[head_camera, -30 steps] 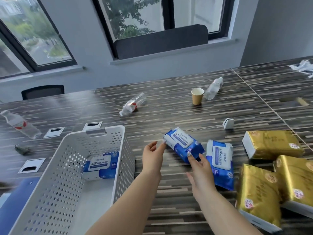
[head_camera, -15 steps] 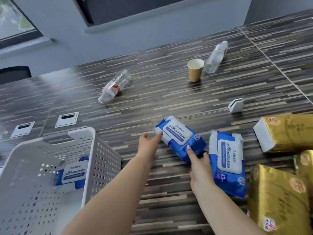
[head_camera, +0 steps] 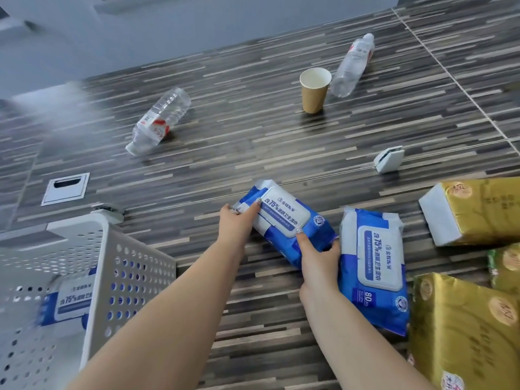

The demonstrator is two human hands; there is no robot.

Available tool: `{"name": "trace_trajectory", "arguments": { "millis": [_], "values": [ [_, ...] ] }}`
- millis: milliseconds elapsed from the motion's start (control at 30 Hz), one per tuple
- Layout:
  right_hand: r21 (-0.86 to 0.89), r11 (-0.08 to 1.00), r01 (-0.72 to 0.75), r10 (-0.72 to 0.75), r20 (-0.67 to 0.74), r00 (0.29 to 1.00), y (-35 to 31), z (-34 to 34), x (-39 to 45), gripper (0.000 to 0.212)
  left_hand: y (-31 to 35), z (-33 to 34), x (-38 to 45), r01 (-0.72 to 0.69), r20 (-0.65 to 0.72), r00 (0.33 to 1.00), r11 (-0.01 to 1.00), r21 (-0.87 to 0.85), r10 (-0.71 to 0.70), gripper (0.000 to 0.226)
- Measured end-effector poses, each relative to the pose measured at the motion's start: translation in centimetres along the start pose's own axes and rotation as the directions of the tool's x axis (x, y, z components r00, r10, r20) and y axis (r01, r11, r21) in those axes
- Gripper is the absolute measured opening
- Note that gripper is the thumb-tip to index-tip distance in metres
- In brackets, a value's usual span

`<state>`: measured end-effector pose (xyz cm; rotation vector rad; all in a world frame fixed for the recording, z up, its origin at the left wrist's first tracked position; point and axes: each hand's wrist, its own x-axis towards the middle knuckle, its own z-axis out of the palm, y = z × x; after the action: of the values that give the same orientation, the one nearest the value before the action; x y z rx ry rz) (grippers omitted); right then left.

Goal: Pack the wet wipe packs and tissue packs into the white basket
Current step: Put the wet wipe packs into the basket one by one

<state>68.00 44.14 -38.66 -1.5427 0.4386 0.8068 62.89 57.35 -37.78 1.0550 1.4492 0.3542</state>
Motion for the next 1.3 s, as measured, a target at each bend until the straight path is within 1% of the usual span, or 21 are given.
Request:
{"name": "trace_trajectory", "arguments": {
  "millis": [100, 133, 233, 267, 367, 467, 500, 567, 600, 667, 700, 767, 833, 933, 1000, 1167, 1233, 1300],
  "values": [
    [-0.036, 0.999, -0.006, 0.006, 0.014, 1.000, 0.1, -0.3, 0.4, 0.083, -0.2, -0.2, -0.7, 0.013, 0.037, 0.999, 0.994, -0.105, -0.009, 0.086],
    [-0.068, 0.998, 0.004, -0.002, 0.032, 1.000, 0.1, -0.4, 0.4, 0.079, -0.4, -0.4, -0.9, 0.028, 0.047, 0.999, 0.992, -0.124, -0.023, 0.080],
    [-0.121, 0.991, 0.053, -0.041, 0.102, 0.994, 0.2, -0.9, -0.1, 0.075, -1.1, -1.5, -1.7, 0.024, 0.041, 0.999, 0.985, -0.169, -0.017, 0.042],
    [-0.131, 0.989, 0.067, -0.051, 0.123, 0.991, 0.2, -1.1, -0.6, 0.075, -1.5, -1.9, -2.2, 0.024, 0.026, 0.999, 0.980, -0.198, -0.019, 0.039],
    [-0.144, 0.984, 0.105, -0.082, 0.159, 0.984, 0.7, -1.6, -1.4, 0.076, -2.4, -3.0, -3.9, 0.022, 0.004, 1.000, 0.958, -0.284, -0.021, 0.040],
    [-0.152, 0.977, 0.150, -0.116, 0.215, 0.970, 0.5, -2.4, -2.4, 0.077, -3.1, -4.3, -6.1, -0.012, 0.024, 0.999, 0.934, -0.357, 0.022, 0.041],
    [-0.152, 0.974, 0.166, -0.127, 0.237, 0.963, 0.4, -2.8, -2.8, 0.078, -3.2, -4.8, -6.8, -0.023, 0.036, 0.999, 0.929, -0.370, 0.040, 0.037],
    [-0.143, 0.969, 0.200, -0.151, 0.296, 0.943, 0.0, -3.5, -3.7, 0.084, -3.2, -5.6, -8.8, -0.031, 0.072, 0.995, 0.917, -0.398, 0.065, 0.020],
    [-0.137, 0.968, 0.209, -0.153, 0.334, 0.930, -0.2, -4.1, -4.5, 0.089, -3.3, -6.0, -9.9, -0.021, 0.080, 0.995, 0.899, -0.437, 0.062, 0.017],
    [-0.085, 0.981, 0.175, -0.128, 0.398, 0.909, -0.5, -5.4, -4.9, 0.096, -3.3, -6.6, -11.4, 0.029, 0.099, 0.995, 0.851, -0.524, 0.027, 0.020],
    [-0.047, 0.987, 0.153, -0.118, 0.430, 0.895, -0.8, -6.2, -5.5, 0.092, -3.3, -7.1, -12.7, 0.045, 0.107, 0.994, 0.834, -0.550, 0.016, 0.021],
    [0.005, 0.992, 0.123, -0.111, 0.481, 0.870, -1.4, -7.8, -6.0, 0.080, -3.4, -7.9, -14.3, 0.073, 0.127, 0.992, 0.830, -0.553, -0.003, 0.023],
    [0.018, 0.993, 0.113, -0.106, 0.512, 0.853, -1.8, -9.3, -6.7, 0.078, -3.8, -8.7, -15.9, 0.065, 0.141, 0.990, 0.859, -0.507, 0.008, 0.023],
    [0.019, 0.991, 0.132, -0.121, 0.538, 0.834, -2.2, -11.2, -9.0, 0.075, -4.9, -9.6, -18.4, 0.012, 0.143, 0.988, 0.900, -0.435, 0.056, 0.023],
    [0.011, 0.989, 0.147, -0.129, 0.549, 0.826, -2.4, -12.0, -10.0, 0.075, -5.6, -9.8, -19.4, -0.038, 0.120, 0.988, 0.918, -0.394, 0.092, 0.025],
    [-0.012, 0.979, 0.202, -0.159, 0.571, 0.806, -2.4, -13.5, -12.4, 0.080, -7.3, -10.3, -22.1, -0.155, 0.022, 0.984, 0.916, -0.370, 0.175, 0.024],
    [-0.004, 0.980, 0.201, -0.161, 0.581, 0.798, -2.4, -13.9, -13.0, 0.077, -7.6, -10.6, -22.7, -0.165, -0.021, 0.985, 0.914, -0.370, 0.170, 0.022],
    [0.006, 0.980, 0.198, -0.163, 0.594, 0.788, -2.5, -14.3, -13.5, 0.077, -7.8, -11.2, -23.4, -0.149, -0.027, 0.988, 0.902, -0.406, 0.152, 0.022]
  ]
}}
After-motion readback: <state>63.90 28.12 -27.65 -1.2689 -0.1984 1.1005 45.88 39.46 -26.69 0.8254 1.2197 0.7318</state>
